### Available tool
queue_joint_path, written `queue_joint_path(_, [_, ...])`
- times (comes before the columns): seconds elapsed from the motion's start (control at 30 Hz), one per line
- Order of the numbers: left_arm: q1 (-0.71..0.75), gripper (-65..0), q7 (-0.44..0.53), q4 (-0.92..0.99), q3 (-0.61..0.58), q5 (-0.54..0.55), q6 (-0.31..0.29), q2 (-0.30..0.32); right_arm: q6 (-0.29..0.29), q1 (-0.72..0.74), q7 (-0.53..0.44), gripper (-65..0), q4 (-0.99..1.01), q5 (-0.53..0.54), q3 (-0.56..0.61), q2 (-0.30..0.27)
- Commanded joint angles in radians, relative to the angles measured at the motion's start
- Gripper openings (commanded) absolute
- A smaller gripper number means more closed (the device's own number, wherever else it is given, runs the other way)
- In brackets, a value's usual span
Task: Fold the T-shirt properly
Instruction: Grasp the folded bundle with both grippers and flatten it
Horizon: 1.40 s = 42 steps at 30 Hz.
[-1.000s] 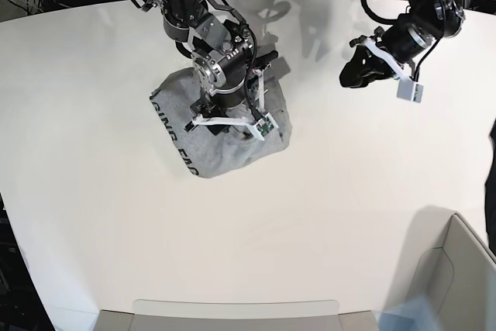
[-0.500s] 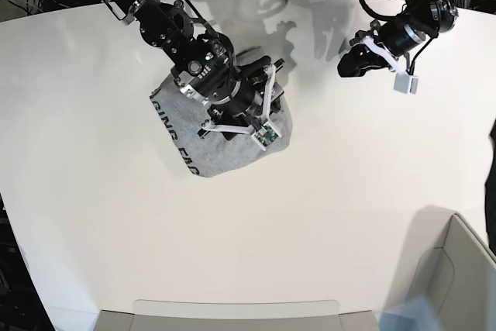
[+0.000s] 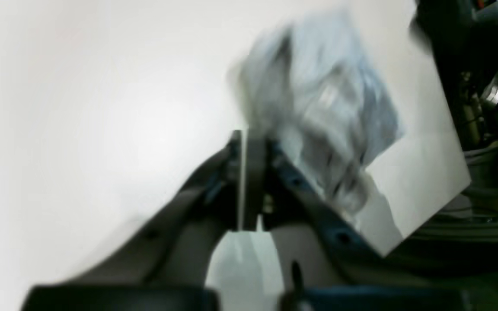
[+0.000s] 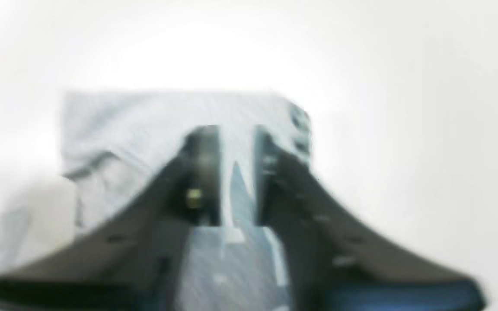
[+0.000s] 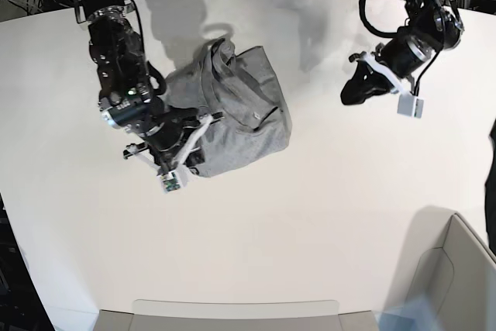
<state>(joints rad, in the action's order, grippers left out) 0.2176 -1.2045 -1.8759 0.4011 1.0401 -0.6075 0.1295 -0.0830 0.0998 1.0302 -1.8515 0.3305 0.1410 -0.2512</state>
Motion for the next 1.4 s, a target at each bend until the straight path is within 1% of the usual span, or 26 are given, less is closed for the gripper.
queue_joint_path(0.0, [-0.017, -65.0, 0.005, -0.017, -0.038, 0.021, -0.007, 0.002, -0.002, 0.01, -0.023, -63.4, -0.017, 0.037, -0.045, -0.017])
queue_joint_path(0.03, [-0.028, -65.0, 0.005, -0.017, -0.063, 0.019, -0.007, 0.002, -0.001, -0.001, -0.023, -64.8, -0.015, 0.065, -0.079, -0.029])
queue_joint_path(0.07, [-0.034, -65.0, 0.005, -0.017, -0.092, 0.01, -0.007, 0.002, 0.001, -0.012, -0.023, -64.8, -0.014, 0.086, -0.105, -0.043])
queue_joint_path(0.13, [-0.045, -65.0, 0.007, -0.017, -0.164, -0.042, -0.007, 0.002, 0.002, -0.039, -0.023, -63.6, -0.014, 0.114, -0.142, -0.063])
queue_joint_path(0.2, [-0.047, -65.0, 0.021, -0.017, -0.239, -0.11, -0.009, -0.001, 0.002, -0.061, -0.023, -62.9, -0.012, 0.114, -0.16, -0.083])
queue_joint_path(0.3, [-0.047, -65.0, 0.076, -0.017, -0.357, -0.203, -0.009, -0.018, 0.002, -0.09, -0.023, -62.9, 0.022, 0.114, -0.169, -0.104])
queue_joint_path(0.4, [-0.056, -65.0, 0.133, -0.017, -0.469, -0.304, -0.009, -0.02, 0.002, -0.107, -0.023, -62.9, 0.065, 0.114, -0.171, -0.106])
queue_joint_path(0.5, [-0.106, -65.0, 0.162, -0.003, -0.543, -0.395, -0.005, -0.02, 0.002, -0.122, -0.024, -62.9, 0.091, 0.114, -0.166, -0.102])
queue_joint_path(0.57, [-0.145, -65.0, 0.17, 0.049, -0.584, -0.446, -0.002, -0.021, 0.002, -0.124, -0.024, -62.9, 0.118, 0.115, -0.162, -0.101])
queue_joint_path(0.63, [-0.202, -65.0, 0.182, 0.129, -0.607, -0.464, -0.001, -0.021, 0.002, -0.125, -0.024, -62.9, 0.149, 0.115, -0.162, -0.095])
queue_joint_path(0.77, [-0.283, -65.0, 0.259, 0.289, -0.58, -0.467, 0.001, -0.023, 0.004, -0.137, -0.023, -62.9, 0.164, 0.117, -0.154, -0.087])
queue_joint_path(0.9, [-0.37, -65.0, 0.286, 0.468, -0.52, -0.467, 0.001, -0.018, 0.004, -0.153, -0.023, -62.9, 0.166, 0.117, -0.051, -0.092])
queue_joint_path(1.0, [-0.418, -65.0, 0.318, 0.54, -0.474, -0.467, 0.001, -0.018, 0.004, -0.168, -0.021, -62.9, 0.166, 0.115, 0.018, -0.093])
queue_joint_path(1.1, [-0.45, -65.0, 0.334, 0.551, -0.437, -0.467, 0.001, -0.018, 0.002, -0.174, -0.021, -62.9, 0.163, 0.115, 0.058, -0.092])
queue_joint_path(1.17, [-0.465, -65.0, 0.331, 0.542, -0.417, -0.465, 0.001, -0.018, 0.002, -0.186, -0.012, -62.9, 0.146, 0.117, 0.056, -0.09])
queue_joint_path(1.27, [-0.467, -65.0, 0.329, 0.453, -0.388, -0.461, 0.001, -0.018, 0.002, -0.2, -0.012, -62.9, 0.039, 0.117, 0.053, -0.095])
queue_joint_path(1.3, [-0.465, -65.0, 0.329, 0.413, -0.38, -0.461, 0.001, -0.018, 0.002, -0.203, -0.014, -62.9, 0.0, 0.115, 0.039, -0.095])
queue_joint_path(1.37, [-0.43, -65.0, 0.32, 0.316, -0.373, -0.461, 0.001, -0.018, 0.002, -0.2, -0.015, -62.9, -0.061, 0.115, -0.025, -0.09])
